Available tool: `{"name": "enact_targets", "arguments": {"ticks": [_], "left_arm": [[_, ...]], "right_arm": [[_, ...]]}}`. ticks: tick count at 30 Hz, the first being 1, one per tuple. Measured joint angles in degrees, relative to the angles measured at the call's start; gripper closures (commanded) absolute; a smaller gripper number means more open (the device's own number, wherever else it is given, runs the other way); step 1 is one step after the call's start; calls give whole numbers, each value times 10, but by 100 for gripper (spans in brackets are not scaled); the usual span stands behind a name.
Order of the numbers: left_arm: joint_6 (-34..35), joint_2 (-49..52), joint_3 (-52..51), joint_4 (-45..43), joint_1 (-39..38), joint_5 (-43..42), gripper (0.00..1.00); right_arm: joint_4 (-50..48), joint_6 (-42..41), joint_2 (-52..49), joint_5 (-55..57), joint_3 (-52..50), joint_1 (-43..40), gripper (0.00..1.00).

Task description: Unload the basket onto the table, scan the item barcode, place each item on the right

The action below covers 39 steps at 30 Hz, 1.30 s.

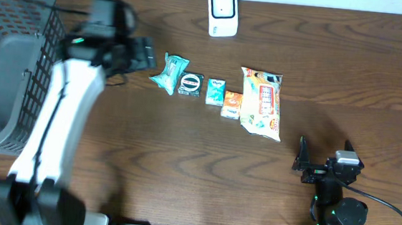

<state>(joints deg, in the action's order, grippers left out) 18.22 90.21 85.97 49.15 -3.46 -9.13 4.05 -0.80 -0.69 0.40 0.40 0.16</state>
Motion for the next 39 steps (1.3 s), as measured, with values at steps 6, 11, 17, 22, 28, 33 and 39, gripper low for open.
{"name": "enact_targets", "arguments": {"ticks": [6, 11, 17, 22, 28, 33, 39], "left_arm": [[0, -102, 0, 56, 77, 0, 3], [0, -137, 1, 112, 118, 0, 2], [0, -138, 1, 150, 136, 0, 2], [0, -138, 1, 151, 136, 0, 2], [0, -138, 1, 151, 136, 0, 2], [0, -138, 1, 151, 136, 0, 2], [0, -138, 1, 151, 136, 0, 2]], "right_arm": [[0, 0, 0, 0, 0, 0, 1], [0, 0, 0, 0, 0, 0, 1], [0, 0, 0, 0, 0, 0, 1], [0, 0, 0, 0, 0, 0, 1], [0, 0, 0, 0, 0, 0, 1], [0, 0, 0, 0, 0, 0, 1], [0, 0, 0, 0, 0, 0, 1]]}}
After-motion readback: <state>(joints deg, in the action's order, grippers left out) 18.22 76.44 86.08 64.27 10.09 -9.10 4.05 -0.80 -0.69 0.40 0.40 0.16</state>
